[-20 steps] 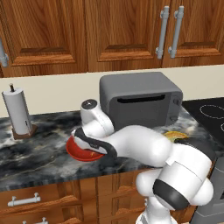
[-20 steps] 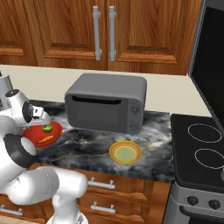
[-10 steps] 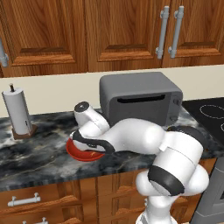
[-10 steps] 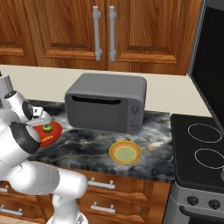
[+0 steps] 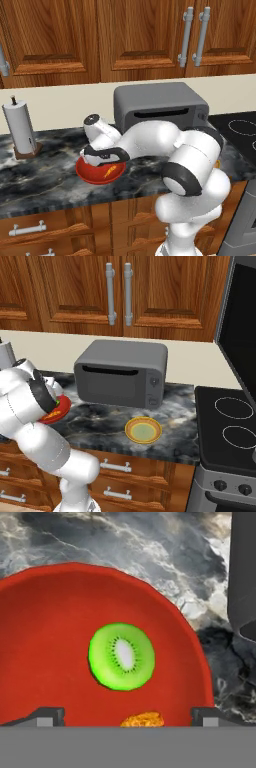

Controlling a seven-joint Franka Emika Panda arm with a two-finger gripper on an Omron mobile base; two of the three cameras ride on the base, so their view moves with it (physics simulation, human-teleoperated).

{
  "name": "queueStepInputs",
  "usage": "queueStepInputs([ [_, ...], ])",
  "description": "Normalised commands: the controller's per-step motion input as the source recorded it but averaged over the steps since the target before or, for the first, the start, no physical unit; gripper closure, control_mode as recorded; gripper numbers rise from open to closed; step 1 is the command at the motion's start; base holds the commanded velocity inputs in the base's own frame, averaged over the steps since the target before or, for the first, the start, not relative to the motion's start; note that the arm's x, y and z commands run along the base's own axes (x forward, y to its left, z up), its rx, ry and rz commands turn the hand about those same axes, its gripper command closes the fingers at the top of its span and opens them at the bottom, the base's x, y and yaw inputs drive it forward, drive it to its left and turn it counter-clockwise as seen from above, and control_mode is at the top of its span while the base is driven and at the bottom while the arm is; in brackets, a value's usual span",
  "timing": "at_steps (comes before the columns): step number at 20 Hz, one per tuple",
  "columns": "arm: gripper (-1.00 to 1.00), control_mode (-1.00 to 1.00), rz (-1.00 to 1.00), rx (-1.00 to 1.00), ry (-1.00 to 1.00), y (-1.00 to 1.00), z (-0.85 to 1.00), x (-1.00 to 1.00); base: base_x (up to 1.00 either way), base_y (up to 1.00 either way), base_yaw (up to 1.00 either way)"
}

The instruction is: Remove the kiwi from the bowl and place it on the small plate. Then place the bowl with only the shrimp in the microwave, close the door, and press the start button to microwave the shrimp.

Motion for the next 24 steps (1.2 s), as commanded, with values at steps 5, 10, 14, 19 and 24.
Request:
queueStepInputs([
  [5, -1.0, -1.0, 0.0, -0.07, 0.07, 0.22, -0.3, 0.34, 0.0, 0.0, 0.0],
  [10, -1.0, -1.0, 0.0, -0.04, 0.03, 0.23, -0.16, 0.32, 0.0, 0.0, 0.0],
  [14, -1.0, -1.0, 0.01, -0.04, 0.01, 0.09, -0.11, 0.18, 0.0, 0.0, 0.0],
  [19, -1.0, -1.0, 0.0, 0.0, 0.0, -0.15, -0.26, 0.0, 0.0, 0.0, 0.0],
  [24, -1.0, -1.0, 0.02, 0.0, 0.0, -0.12, -0.26, 0.02, 0.0, 0.0, 0.0],
])
